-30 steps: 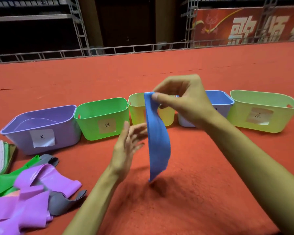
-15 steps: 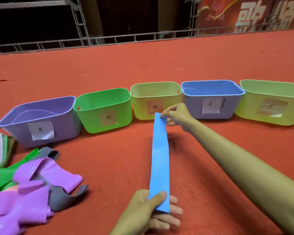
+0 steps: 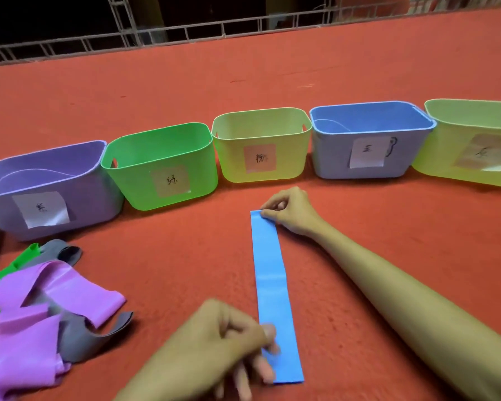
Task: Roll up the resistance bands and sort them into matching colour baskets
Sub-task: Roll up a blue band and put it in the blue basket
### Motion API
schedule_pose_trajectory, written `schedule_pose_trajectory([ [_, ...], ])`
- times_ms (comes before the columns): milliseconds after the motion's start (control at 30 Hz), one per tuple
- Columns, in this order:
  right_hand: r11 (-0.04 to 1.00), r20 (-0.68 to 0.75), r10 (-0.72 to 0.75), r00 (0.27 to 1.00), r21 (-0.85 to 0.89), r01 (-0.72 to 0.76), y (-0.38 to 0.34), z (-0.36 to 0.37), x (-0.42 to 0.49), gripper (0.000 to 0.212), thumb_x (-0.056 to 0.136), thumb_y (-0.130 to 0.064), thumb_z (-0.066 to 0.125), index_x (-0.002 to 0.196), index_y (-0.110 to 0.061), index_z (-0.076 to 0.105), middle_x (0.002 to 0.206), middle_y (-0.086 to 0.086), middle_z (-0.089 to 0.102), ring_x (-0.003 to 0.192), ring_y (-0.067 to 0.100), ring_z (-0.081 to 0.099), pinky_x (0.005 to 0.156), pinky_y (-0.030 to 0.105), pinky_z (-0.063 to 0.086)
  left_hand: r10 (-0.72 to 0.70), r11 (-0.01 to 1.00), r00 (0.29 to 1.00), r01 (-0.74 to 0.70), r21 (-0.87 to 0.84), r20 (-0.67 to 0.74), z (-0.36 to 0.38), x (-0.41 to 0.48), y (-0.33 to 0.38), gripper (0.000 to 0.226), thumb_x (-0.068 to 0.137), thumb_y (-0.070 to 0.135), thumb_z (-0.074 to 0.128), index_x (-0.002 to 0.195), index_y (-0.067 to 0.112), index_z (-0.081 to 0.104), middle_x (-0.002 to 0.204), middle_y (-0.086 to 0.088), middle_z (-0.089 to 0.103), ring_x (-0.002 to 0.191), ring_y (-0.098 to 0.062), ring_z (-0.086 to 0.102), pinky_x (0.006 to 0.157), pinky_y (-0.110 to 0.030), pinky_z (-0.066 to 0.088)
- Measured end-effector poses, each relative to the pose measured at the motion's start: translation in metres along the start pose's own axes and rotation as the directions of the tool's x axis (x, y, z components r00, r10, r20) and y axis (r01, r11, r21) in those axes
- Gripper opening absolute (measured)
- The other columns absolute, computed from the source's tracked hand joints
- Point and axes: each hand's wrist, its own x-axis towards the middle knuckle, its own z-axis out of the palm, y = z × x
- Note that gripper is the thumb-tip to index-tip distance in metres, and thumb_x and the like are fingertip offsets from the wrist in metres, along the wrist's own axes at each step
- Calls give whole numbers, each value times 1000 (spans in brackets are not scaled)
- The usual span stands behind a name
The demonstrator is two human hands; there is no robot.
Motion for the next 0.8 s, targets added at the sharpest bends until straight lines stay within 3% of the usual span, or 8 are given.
schedule_pose_trajectory([
  [33, 1000, -11, -7, 1000, -2, 7, 2, 1, 0, 7, 78, -13, 85, 83, -18, 84, 62, -15, 67, 52, -2, 48, 54, 12, 34, 43, 998, 986, -36, 47, -160, -13, 23, -4, 27, 100, 29, 67, 82, 13, 78, 79, -9, 78, 55, -16, 62, 51, -27, 41],
  [100, 1000, -34, -17, 999, -20, 16, 5, 2, 0, 8, 77, -14, 86, 83, -20, 84, 65, -14, 67, 54, -1, 50, 54, 12, 34, 222, 961, 823, -93, 261, -523, -37, 79, -14, 17, 96, 21, 70, 81, 18, 78, 74, 4, 77, 56, -7, 65, 60, -27, 52],
  [167, 999, -53, -21, 998, -35, 19, 4, 4, -1, 9, 76, -15, 87, 83, -20, 84, 64, -15, 65, 54, -2, 51, 54, 11, 35, 343, 908, 692, -71, 413, -635, -56, 128, -23, 6, 90, 25, 74, 86, 27, 79, 77, 15, 76, 63, 2, 64, 68, -24, 52],
  [300, 999, -74, -22, 997, -40, 19, 2, 4, -2, 9, 75, -14, 88, 81, -20, 83, 58, -18, 60, 53, -3, 52, 54, 11, 37, 428, 847, 628, -29, 530, -650, -68, 189, -24, 19, 95, 39, 66, 111, 35, 76, 101, 13, 74, 87, -9, 64, 82, -34, 52],
  [433, 998, -81, -47, 996, -52, 43, 3, 3, -2, 9, 75, -16, 88, 81, -19, 83, 59, -17, 59, 55, -2, 53, 55, 10, 35, 470, 804, 634, -20, 594, -614, -67, 213, -21, 19, 96, 44, 63, 110, 42, 75, 105, 12, 64, 104, -15, 63, 83, -37, 50],
  [633, 998, -72, -62, 995, -39, 59, 5, 4, 1, 4, 78, -22, 86, 81, -20, 84, 61, -15, 61, 54, -1, 51, 54, 11, 31, 485, 793, 623, -18, 608, -614, -70, 226, -18, 9, 89, 45, 72, 92, 39, 78, 97, 12, 64, 97, -15, 65, 72, -31, 41],
  [800, 1000, -90, -17, 996, 4, 17, 3, 3, 1, 15, 85, -26, 83, 73, -17, 82, 45, -18, 53, 47, 2, 42, 51, 15, 28, 481, 829, 612, -84, 553, -628, -70, 224, -17, 5, 85, 42, 78, 86, 38, 80, 83, 17, 67, 83, -6, 64, 67, -27, 41],
])
